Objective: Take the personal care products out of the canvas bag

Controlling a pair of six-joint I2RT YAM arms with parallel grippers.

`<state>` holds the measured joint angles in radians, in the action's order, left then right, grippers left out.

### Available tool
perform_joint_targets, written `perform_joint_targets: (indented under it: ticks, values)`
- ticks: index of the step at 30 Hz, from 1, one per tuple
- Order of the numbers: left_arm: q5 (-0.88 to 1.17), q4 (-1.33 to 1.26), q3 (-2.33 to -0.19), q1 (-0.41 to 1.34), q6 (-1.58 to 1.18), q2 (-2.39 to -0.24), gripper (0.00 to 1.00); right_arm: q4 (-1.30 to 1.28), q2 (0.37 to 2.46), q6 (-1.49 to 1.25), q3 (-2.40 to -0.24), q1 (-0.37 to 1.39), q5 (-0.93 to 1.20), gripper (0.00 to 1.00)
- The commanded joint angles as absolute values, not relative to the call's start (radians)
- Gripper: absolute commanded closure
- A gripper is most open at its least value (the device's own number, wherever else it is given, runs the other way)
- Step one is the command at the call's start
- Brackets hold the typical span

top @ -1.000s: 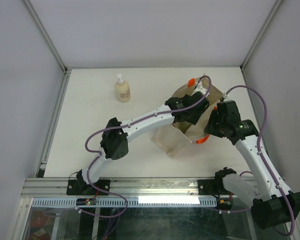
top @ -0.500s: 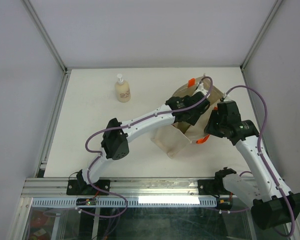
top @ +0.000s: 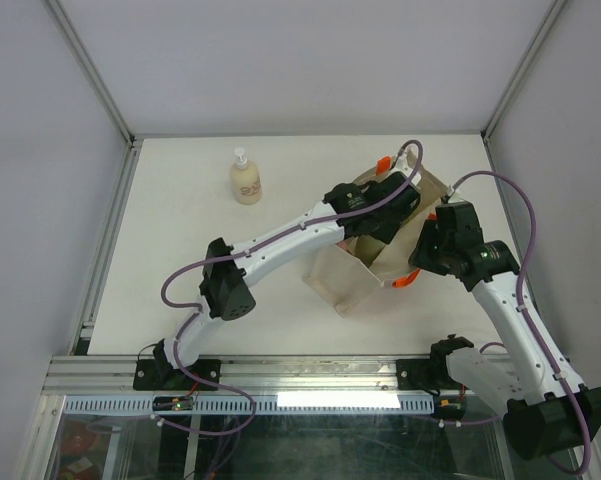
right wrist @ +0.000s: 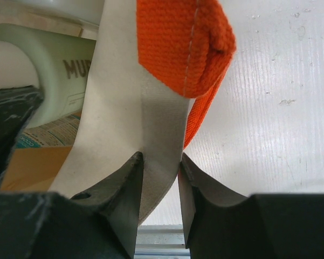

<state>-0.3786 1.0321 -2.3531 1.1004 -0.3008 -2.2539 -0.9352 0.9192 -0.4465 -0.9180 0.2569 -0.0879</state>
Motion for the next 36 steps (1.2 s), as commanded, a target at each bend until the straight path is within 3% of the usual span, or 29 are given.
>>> perform_joint_targets:
  ticks: [1, 12, 25, 36]
  values:
    - [-0.376, 0.993, -2.446, 1.111, -0.327, -2.087, 1.00, -0.945, 0.908, -0.423, -0.908, 0.252, -0.066, 0.66]
    - [-0.306, 1.058, -2.503, 1.062, -0.413, -1.982, 1.00, -0.944, 0.909, -0.421, -0.904, 0.252, -0.055, 0.66]
    - [-0.103, 1.039, -2.503, 0.877, -0.567, -1.819, 1.00, -0.944, 0.913, -0.418, -0.905, 0.252, -0.044, 0.66]
    - [-0.052, 1.032, -2.462, 0.707, -0.591, -1.688, 1.00, -0.941, 0.910, -0.414, -0.906, 0.252, -0.037, 0.66]
